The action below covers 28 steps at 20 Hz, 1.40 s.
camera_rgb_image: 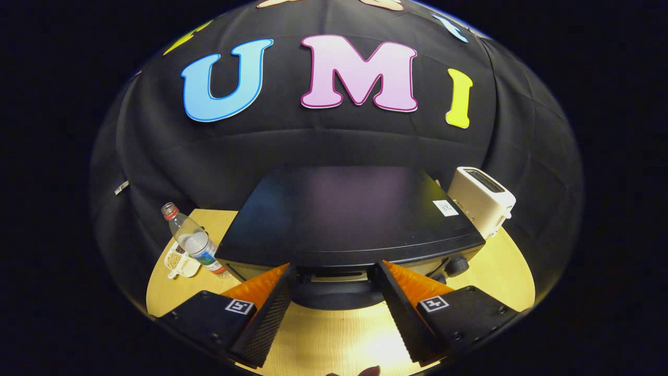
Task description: Open the toaster oven, put the food inside, and close the toaster oven door.
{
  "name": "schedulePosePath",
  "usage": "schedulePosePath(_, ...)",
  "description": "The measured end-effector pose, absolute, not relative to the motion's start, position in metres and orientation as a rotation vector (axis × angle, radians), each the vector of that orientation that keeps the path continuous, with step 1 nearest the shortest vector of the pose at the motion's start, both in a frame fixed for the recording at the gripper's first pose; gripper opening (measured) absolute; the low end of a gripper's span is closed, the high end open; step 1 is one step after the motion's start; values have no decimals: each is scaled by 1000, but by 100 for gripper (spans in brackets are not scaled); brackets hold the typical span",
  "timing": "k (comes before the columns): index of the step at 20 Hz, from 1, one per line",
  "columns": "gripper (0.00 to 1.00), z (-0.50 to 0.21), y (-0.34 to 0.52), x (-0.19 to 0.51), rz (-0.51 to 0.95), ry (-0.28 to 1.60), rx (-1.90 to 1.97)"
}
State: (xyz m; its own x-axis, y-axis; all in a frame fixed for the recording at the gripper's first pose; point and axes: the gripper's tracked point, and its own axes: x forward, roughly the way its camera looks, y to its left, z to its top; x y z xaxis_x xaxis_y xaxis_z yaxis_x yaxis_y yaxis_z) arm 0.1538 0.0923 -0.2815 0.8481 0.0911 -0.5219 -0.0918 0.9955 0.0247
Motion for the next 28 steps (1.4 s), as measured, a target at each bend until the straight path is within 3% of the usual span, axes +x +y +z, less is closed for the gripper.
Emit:
schedulePosePath(13,99,-320,78,76,108,598,-37)
schedulePosePath(28,100,-402,65,-3,106,845,-48)
